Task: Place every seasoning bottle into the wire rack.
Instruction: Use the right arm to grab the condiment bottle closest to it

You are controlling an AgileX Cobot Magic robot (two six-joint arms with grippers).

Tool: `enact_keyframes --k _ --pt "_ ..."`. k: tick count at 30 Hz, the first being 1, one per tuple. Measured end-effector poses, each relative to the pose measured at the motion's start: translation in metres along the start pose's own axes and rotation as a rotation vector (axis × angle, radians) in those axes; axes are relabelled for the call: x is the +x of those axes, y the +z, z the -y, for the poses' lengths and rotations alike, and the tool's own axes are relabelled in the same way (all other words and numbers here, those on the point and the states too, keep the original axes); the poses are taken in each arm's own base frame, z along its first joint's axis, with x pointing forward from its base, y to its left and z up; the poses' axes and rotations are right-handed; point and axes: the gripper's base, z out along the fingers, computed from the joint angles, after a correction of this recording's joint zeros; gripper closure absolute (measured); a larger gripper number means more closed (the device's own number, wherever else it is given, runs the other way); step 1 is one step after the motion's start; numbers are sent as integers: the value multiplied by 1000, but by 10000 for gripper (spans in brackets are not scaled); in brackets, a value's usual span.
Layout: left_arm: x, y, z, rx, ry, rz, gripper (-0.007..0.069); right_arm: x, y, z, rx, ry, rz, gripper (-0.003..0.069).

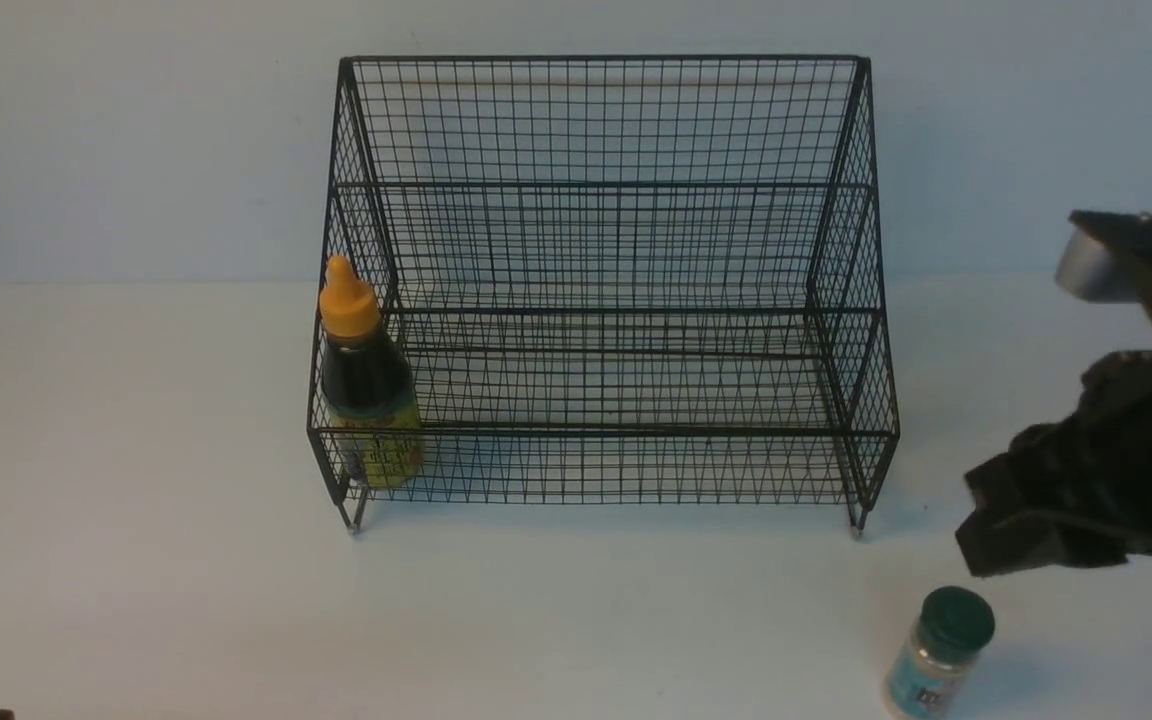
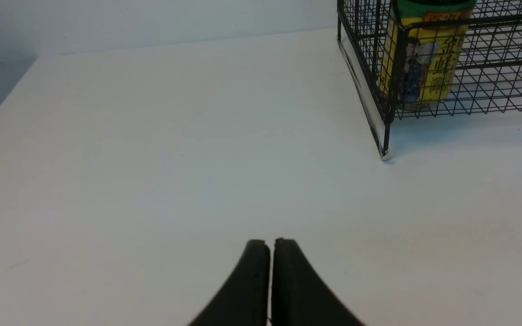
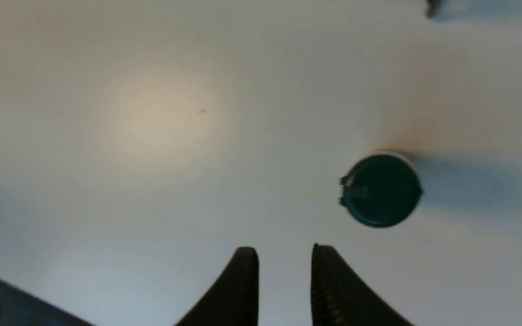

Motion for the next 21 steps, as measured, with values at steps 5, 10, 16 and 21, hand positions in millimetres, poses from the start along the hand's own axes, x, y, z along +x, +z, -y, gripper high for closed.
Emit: enact_keyframes --k 5,10,16,21 --pt "0 0 0 0 0 0 629 -9 38 -11 160 -5 -78 287" --pt "0 0 0 0 0 0 629 -17 62 -9 216 6 -105 176" --pt "0 0 0 0 0 0 629 -21 88 -6 245 20 -174 129" --pt "0 0 0 0 0 0 629 -22 103 -5 259 27 -213 128"
